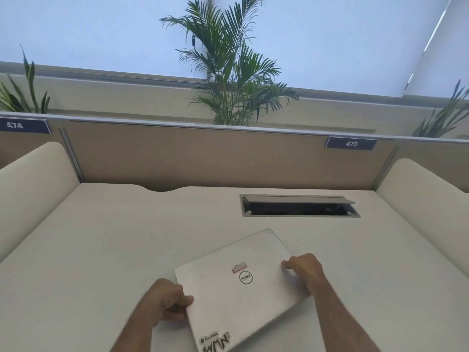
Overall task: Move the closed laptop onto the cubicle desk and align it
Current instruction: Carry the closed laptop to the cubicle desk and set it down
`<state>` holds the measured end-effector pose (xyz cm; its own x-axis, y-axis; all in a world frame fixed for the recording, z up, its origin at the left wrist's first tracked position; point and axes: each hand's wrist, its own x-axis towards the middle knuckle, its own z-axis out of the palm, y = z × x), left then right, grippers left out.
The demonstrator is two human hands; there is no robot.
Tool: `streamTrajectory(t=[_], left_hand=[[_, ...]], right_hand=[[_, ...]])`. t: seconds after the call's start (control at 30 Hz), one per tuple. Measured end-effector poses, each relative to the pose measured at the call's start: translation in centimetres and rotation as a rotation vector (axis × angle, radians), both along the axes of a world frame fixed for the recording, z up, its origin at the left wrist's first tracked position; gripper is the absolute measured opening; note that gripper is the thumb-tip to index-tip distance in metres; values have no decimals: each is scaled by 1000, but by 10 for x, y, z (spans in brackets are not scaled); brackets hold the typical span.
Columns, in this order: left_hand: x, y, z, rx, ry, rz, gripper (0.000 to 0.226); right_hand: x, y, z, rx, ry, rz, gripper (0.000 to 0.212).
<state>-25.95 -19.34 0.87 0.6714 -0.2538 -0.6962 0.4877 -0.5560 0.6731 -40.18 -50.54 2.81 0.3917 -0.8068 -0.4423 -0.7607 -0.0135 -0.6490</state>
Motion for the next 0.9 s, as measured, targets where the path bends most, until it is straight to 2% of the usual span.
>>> streamTrajectory(t=[0.27, 0.5, 0.73, 0.9], left_hand=[[-22, -11, -7, 46, -7, -39, 16], [-28, -15, -9, 89, -24, -87, 20], [-29, -15, -4, 175, -91, -180, 12], [-29, -17, -3, 226, -157, -259, 24]], right_hand=[[-36, -1, -15, 9, 9, -59, 23], [-46, -5, -27, 0, 41, -61, 33], [-46, -1, -26, -44, 112, -24, 17], [-49, 0, -27, -76, 98, 2, 24]])
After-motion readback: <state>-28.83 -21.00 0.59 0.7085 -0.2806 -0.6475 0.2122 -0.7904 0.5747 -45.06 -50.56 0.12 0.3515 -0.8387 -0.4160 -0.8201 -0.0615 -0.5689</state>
